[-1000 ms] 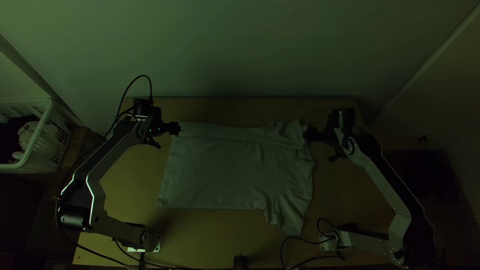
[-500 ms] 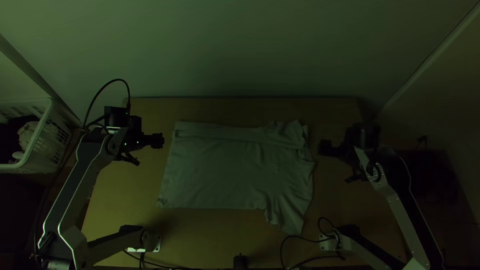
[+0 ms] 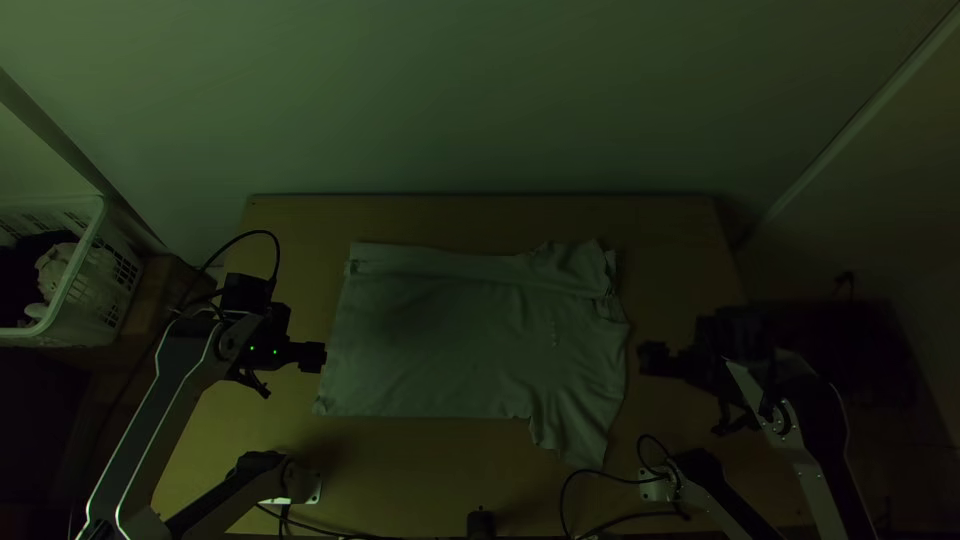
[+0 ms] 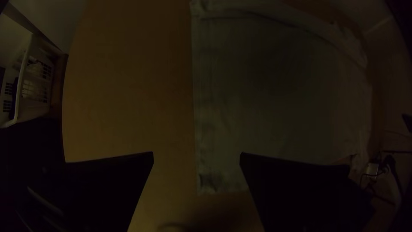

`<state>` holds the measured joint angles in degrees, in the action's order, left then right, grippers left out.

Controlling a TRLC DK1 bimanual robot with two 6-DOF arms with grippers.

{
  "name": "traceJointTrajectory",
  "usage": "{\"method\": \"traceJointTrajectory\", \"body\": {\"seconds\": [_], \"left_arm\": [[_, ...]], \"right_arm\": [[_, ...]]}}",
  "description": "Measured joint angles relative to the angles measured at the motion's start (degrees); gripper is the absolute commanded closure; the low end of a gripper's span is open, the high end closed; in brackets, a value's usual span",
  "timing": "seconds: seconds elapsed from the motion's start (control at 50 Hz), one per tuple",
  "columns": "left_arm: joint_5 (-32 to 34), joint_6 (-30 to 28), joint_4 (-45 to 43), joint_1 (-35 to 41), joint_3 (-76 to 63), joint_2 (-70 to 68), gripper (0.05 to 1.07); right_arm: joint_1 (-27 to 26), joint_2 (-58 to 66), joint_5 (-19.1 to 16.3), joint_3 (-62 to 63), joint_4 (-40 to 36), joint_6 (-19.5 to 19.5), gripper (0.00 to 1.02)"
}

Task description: Fold the t-shirt

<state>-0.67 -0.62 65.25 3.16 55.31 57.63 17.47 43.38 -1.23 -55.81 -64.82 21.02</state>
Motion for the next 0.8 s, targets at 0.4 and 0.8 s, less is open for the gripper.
{"method": "traceJointTrajectory", "body": {"seconds": [0.4, 0.8], "left_arm": [[-4.2, -3.5, -0.9, 3.3, -12.0, -0.2, 0.2], [-4.6, -3.5, -1.1, 8.6, -12.0, 9.4, 0.2]], "right_arm": [[2.5, -2.4, -4.9, 4.8, -3.8, 2.1, 0.07], [3.5, -1.0, -7.3, 9.5, -4.7, 5.6, 0.07]]}}
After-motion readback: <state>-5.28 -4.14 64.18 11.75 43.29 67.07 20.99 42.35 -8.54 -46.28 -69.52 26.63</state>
